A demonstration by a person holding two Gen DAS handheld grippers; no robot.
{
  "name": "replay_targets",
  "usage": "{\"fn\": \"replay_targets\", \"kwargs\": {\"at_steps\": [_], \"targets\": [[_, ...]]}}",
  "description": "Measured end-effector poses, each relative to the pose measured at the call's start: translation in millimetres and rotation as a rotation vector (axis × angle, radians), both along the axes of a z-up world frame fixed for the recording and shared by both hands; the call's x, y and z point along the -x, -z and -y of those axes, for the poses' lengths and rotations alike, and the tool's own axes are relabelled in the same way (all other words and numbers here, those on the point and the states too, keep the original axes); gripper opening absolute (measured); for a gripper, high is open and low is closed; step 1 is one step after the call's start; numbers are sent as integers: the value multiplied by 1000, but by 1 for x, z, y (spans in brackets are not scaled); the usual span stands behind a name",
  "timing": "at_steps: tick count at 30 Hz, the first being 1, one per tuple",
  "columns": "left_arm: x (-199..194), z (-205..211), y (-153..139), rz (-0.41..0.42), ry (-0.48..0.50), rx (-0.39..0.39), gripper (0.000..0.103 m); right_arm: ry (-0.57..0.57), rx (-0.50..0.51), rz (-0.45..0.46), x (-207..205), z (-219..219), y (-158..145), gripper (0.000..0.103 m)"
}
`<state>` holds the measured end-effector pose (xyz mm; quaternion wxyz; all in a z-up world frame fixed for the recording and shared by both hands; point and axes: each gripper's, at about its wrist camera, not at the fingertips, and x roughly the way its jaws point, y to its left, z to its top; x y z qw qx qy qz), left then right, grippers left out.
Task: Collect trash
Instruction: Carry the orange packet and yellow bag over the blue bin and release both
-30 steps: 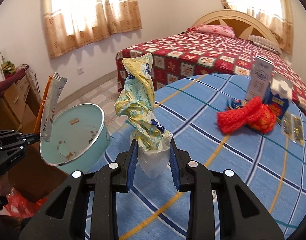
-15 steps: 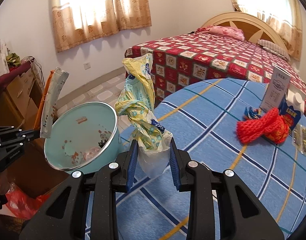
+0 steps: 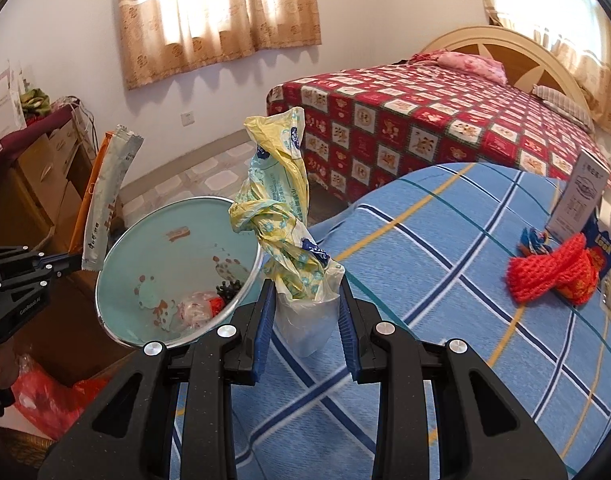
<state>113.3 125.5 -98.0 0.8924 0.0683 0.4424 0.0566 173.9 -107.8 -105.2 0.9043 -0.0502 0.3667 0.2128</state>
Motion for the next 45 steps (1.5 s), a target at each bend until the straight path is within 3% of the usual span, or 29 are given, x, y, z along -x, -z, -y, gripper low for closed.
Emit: {"fn": "replay_targets", "kwargs": {"at_steps": [25, 45], "targets": [[-1, -23, 7, -23, -46, 21, 1, -99, 45, -4, -4, -55, 5, 31], [-1, -25, 8, -21, -47, 29, 1, -115, 47, -1, -3, -58, 5, 31]]}}
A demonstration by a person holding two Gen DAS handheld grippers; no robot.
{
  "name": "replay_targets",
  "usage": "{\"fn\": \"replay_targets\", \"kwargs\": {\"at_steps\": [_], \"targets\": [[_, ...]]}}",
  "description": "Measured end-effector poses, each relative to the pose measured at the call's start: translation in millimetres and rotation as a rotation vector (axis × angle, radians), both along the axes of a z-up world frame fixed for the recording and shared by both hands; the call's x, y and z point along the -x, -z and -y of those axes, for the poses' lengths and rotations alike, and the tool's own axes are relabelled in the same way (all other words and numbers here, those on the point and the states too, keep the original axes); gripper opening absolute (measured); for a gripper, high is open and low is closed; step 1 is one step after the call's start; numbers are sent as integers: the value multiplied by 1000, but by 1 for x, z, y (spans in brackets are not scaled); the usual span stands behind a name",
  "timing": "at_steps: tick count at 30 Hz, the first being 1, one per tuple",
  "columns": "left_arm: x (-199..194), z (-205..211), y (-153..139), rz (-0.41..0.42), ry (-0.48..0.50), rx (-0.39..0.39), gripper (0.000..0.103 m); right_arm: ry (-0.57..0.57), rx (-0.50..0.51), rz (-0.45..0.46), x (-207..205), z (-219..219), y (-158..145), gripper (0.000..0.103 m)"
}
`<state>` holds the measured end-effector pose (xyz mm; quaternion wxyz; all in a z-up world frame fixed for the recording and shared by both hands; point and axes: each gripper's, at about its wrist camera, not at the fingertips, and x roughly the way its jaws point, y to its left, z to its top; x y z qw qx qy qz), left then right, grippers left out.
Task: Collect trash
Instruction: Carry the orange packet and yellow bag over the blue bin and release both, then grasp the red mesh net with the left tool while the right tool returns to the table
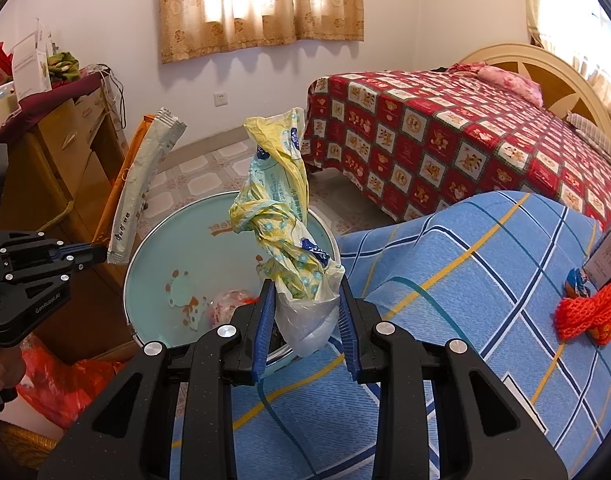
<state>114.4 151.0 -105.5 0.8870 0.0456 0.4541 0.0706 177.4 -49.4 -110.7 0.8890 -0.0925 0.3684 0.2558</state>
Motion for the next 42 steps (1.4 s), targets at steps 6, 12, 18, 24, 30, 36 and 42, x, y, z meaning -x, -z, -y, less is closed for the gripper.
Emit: {"fn": "replay_targets", "kwargs": {"at_steps": [6, 12, 18, 24, 30, 36, 42], "targets": [[0, 1, 1, -1, -1, 0, 1, -1, 0, 0, 0, -2, -1, 31], [0, 2, 2, -2, 2, 2, 2, -6, 1, 2, 0, -4, -1, 31], [0, 4, 3, -2, 5, 4, 2, -13, 2, 2, 0, -8, -2, 31], [-2, 10, 3, -5, 18, 13, 7, -44, 0, 0, 1, -12, 0, 37], [-1, 13, 3, -4, 22, 17, 37, -35, -12, -9, 3, -9, 5, 56], [0, 16, 4, 5, 24, 37, 64, -10, -24, -6, 9, 3, 6, 70], [4, 33, 7, 36, 50, 33, 78, 44, -32, -6, 21, 35, 8, 77]]}}
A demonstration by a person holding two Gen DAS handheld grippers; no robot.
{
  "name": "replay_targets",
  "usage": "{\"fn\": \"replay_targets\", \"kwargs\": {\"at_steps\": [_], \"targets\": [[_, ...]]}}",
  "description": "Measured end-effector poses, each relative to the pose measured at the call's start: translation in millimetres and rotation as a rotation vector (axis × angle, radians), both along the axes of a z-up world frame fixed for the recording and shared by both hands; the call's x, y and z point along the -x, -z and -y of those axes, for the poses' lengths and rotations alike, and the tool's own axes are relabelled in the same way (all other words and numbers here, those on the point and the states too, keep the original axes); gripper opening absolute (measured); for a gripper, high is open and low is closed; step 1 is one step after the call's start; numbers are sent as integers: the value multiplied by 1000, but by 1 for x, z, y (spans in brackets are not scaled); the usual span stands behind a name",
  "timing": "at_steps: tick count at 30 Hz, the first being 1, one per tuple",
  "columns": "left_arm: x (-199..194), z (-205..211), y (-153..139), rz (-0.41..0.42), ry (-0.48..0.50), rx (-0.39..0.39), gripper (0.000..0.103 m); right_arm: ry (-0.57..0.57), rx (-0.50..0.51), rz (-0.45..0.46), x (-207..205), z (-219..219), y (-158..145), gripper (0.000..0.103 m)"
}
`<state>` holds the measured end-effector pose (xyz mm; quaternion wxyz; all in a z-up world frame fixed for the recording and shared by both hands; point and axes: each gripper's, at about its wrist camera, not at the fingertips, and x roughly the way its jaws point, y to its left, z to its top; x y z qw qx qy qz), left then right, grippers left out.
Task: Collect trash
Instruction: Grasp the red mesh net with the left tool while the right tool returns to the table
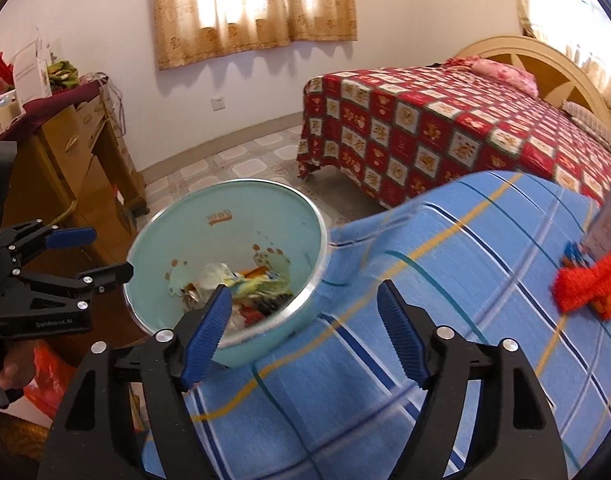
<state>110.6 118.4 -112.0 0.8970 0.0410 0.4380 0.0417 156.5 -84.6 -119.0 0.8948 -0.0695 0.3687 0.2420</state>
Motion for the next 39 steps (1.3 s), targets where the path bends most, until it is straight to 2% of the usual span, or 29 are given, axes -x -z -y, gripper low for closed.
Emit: {"fn": "replay_targets", "kwargs": {"at_steps": [3, 5, 9, 15, 26, 32, 39], "targets": [[0, 17, 5, 4, 29, -26, 80, 48, -1, 1, 6, 25, 1, 81], [0, 35, 9, 6, 59, -65, 85, 86, -1, 4, 9, 44, 2, 82], [-3, 64, 8, 31, 109, -103, 85, 188, 5, 3, 17, 93, 4, 84], [-29, 118, -7, 54, 162, -65, 85, 378, -5, -4, 23, 175, 6, 84], [-82, 239, -5, 22, 313, -58, 87, 728, -33, -31, 26, 318, 12, 88], [-116, 297, -7, -5, 377, -32, 87, 819, -61, -67, 27, 365, 18, 89], [-144, 346, 3, -47, 445, -37, 87, 882, -87, -112, 25, 402, 22, 90]]}}
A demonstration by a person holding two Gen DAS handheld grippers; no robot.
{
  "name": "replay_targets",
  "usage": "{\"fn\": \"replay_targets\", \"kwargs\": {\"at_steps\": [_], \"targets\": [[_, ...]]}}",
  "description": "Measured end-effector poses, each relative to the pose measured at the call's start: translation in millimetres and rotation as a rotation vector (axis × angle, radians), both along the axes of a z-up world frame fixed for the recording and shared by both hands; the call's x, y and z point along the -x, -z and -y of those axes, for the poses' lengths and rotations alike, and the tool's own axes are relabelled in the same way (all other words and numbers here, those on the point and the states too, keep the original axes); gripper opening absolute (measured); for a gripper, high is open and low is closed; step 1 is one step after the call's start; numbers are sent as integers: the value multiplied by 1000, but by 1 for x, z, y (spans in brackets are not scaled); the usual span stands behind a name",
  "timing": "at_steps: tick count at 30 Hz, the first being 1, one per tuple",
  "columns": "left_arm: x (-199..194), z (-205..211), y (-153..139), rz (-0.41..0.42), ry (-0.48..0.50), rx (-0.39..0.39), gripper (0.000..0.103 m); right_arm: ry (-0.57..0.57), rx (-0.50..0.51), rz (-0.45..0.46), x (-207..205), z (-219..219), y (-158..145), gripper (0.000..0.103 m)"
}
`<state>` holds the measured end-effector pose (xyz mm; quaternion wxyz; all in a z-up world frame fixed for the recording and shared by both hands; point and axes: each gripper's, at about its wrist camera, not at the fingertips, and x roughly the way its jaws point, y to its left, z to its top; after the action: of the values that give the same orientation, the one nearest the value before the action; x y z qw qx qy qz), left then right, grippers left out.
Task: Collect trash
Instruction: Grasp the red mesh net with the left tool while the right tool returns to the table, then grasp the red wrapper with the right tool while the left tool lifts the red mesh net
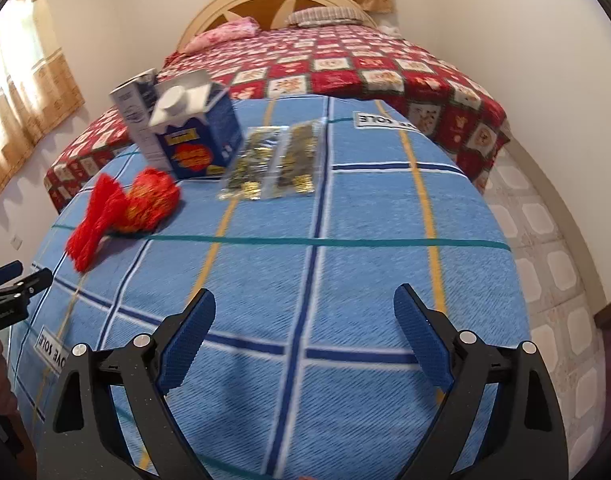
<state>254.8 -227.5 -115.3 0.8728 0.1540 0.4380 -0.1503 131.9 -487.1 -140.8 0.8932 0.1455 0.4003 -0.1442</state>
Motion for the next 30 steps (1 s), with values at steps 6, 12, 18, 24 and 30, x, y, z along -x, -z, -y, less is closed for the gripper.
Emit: {"fn": "replay_targets", "kwargs": {"at_steps": [6, 12, 18, 24, 30], "targets": [[-15, 25, 11, -41, 30, 4, 87, 33, -27, -11, -14, 19, 0, 90], [-22, 41, 22, -68, 69, -7, 79, 20, -47, -27, -25, 22, 4, 91], [-23, 37, 19, -100, 118, 22, 25, -5, -58, -28, -35, 11, 4, 91], [-13, -5, 3, -86, 61, 46, 23, -74, -37, -20, -60, -18, -6, 91], [-7, -73, -6, -74, -113, 78, 23, -170, -12, -14, -105, -65, -15, 91]]}}
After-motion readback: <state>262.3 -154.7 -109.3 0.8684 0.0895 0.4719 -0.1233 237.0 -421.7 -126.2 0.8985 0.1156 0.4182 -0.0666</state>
